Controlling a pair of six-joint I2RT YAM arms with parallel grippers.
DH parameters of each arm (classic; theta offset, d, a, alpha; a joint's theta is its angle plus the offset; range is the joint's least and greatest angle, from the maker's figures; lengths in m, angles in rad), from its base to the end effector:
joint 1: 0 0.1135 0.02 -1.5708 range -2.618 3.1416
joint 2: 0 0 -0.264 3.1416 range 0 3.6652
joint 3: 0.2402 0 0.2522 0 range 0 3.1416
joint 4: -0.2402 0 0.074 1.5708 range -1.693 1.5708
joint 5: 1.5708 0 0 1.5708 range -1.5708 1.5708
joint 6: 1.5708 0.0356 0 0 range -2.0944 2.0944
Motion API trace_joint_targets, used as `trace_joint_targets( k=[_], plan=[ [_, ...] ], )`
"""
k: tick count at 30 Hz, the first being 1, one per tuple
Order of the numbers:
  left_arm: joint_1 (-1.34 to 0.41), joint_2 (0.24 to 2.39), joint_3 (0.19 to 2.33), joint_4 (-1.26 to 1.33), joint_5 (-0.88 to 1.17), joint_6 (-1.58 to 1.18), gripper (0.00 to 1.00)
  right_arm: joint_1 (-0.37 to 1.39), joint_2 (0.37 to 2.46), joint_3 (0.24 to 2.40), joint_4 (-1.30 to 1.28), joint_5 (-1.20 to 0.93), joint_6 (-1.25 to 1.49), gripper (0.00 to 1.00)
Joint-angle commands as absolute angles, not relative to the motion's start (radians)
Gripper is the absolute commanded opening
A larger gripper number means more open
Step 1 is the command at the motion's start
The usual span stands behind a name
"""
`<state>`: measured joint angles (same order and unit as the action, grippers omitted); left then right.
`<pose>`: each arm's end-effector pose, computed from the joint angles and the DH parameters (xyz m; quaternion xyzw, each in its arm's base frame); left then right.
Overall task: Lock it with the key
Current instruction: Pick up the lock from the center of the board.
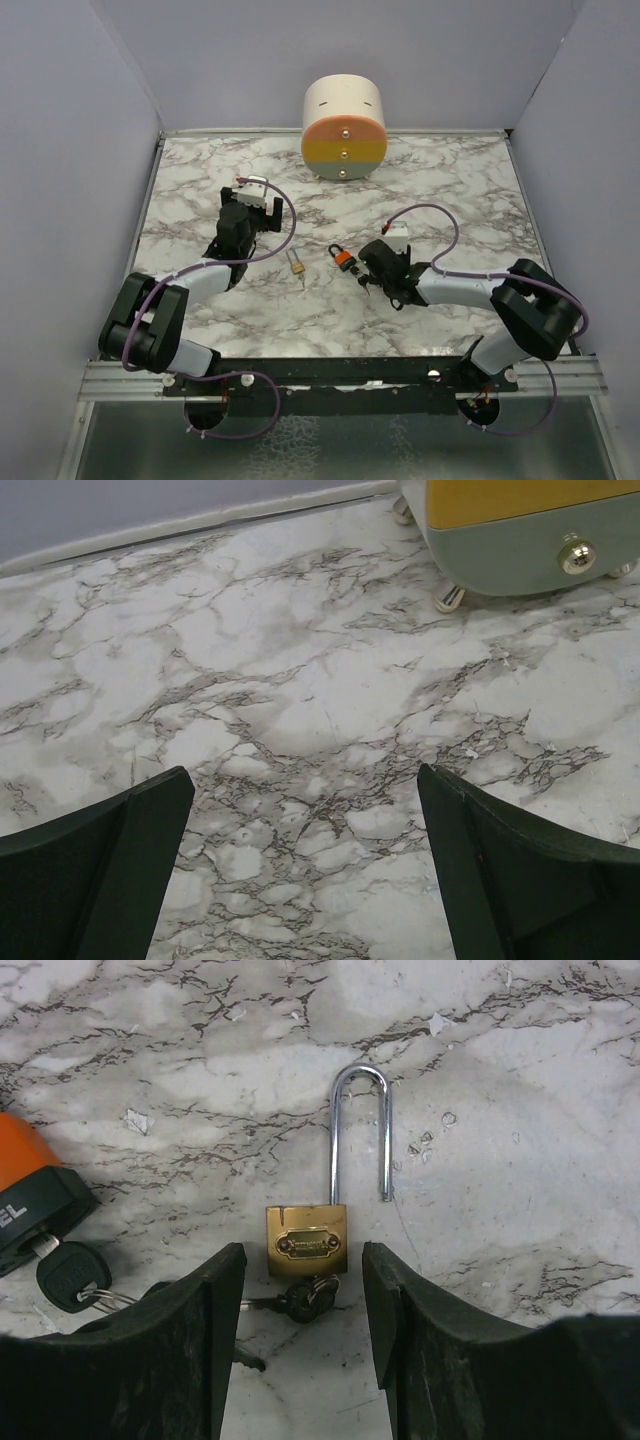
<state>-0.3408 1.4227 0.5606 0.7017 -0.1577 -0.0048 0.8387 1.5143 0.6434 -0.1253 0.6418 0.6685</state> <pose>0.2788 -0.0929 0.2102 0.0766 0.7570 -0.0520 0.6469 0.1926 0.1825 0.1423 0.0117 0.9144 -0.0366 0.4031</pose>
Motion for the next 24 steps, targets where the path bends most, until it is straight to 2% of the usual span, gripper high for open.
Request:
trace_joint_targets(
  k=[1,18,24],
  plan=[
    [-0.345,1.429,0.567,0.724,-0.154,0.003,0.99,0.847,1.56,0.681,-0.107,0.685,0.673,0.5],
    [-0.344,1.434,0.567,0.722,-0.16,0.008,0.99,0.846,1.587,0.691,-0.181,0.717,0.743,0.41],
    [-0.344,1.43,0.567,0.721,-0.158,0.006,0.99,0.846,1.613,0.706,-0.233,0.734,0.79,0.44]
  ],
)
